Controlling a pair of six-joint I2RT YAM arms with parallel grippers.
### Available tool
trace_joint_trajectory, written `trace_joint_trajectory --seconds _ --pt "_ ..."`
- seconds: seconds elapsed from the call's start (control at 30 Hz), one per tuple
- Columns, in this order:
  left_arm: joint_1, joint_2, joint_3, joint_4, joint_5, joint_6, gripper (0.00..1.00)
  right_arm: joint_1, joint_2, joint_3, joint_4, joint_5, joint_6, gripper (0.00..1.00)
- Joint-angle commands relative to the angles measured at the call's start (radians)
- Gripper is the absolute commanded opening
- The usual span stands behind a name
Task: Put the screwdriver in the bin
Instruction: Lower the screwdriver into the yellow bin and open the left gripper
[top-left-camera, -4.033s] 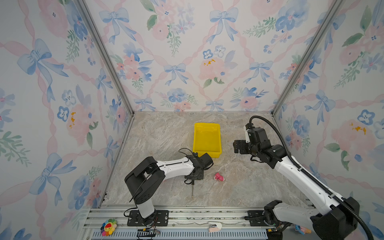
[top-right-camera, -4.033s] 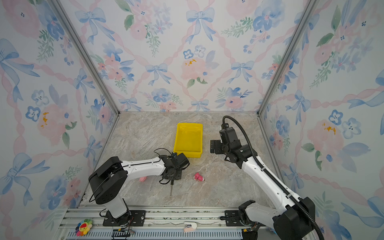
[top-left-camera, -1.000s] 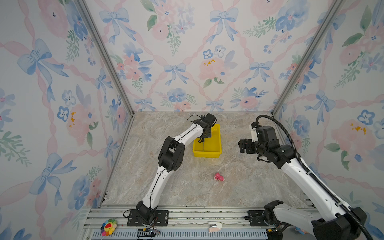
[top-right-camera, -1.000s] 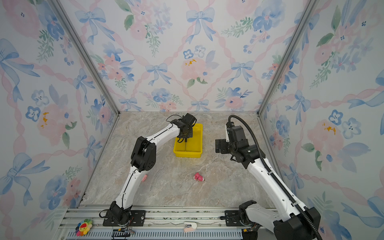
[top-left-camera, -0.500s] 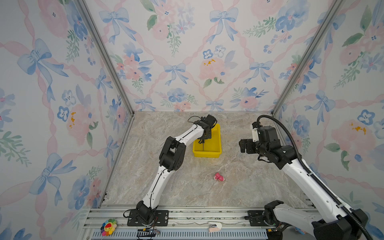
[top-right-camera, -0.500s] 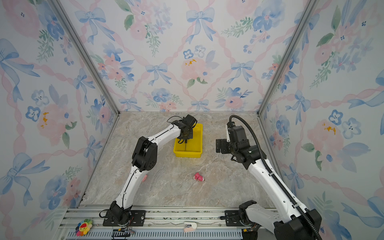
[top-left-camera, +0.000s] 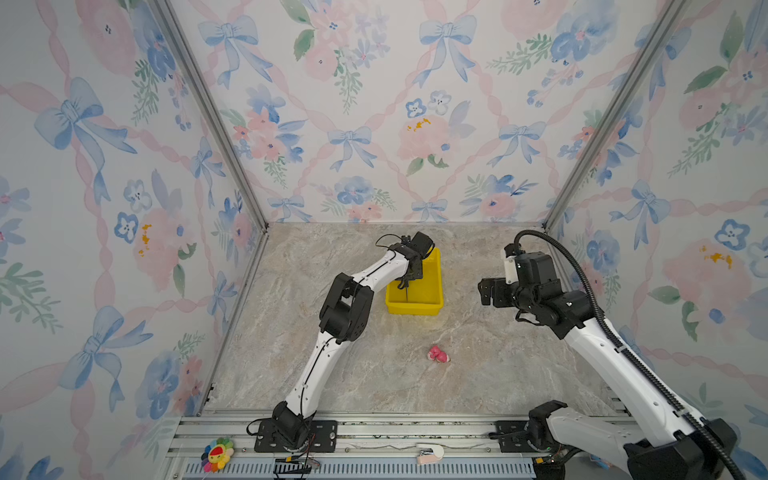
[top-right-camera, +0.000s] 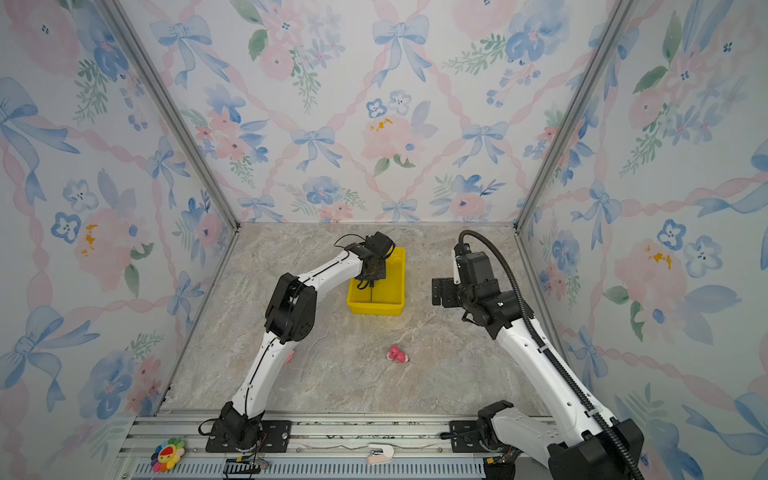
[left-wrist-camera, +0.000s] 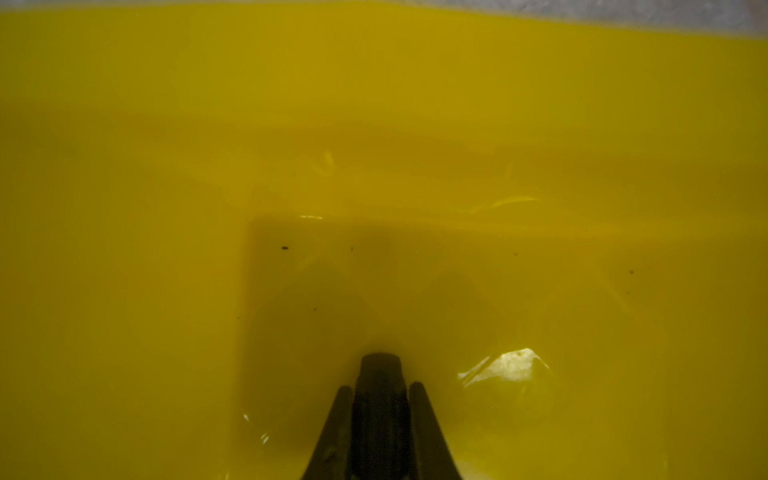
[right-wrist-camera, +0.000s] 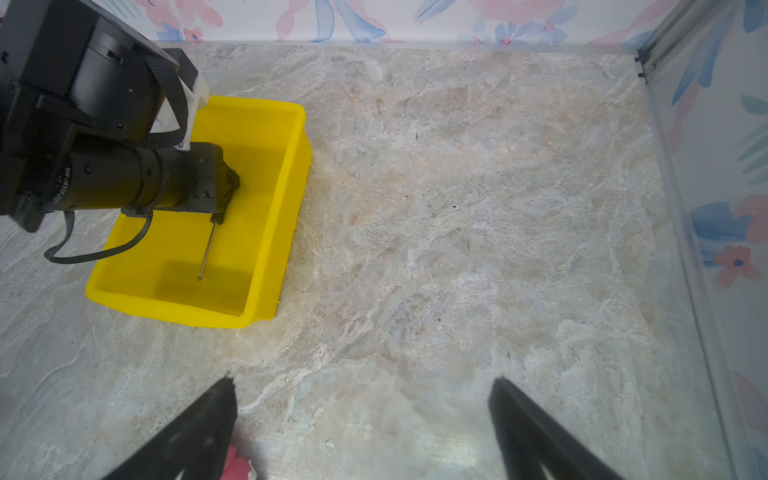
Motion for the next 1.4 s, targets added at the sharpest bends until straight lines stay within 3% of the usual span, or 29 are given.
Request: trace_joint_trajectory --seconds 0.0,0.23,0.53,0.77,1.1,1.37 --pt "-0.012 0.031 -0.048 -0.042 0.004 -0.024 0.12 -0.01 -0.033 -0.01 0.0 0.015 -0.013 0.97" --pt "-0.015 0.028 -0.045 -0.042 0.009 -0.026 0.13 -0.02 -0.024 -0.001 0.009 0.001 -0.022 0.97" --pt "-0.018 0.017 -0.046 -0.042 0.015 -0.032 0.26 -0.02 -0.048 -0.009 0.024 -0.005 -0.01 0.97" --pt "-0.018 -0.013 -0.035 -0.042 0.011 -0.031 0.51 -0.023 -0.071 -0.019 0.025 0.0 -0.01 0.97" --pt "-0.026 -0.109 0.013 -0.042 0.02 0.009 0.97 -0.024 -0.081 -0.001 0.033 -0.017 -0.015 0.97" --pt "-0.055 -0.246 -0.03 -0.042 0.009 0.044 0.98 -0.024 -0.151 -0.03 0.032 0.009 0.002 0.97"
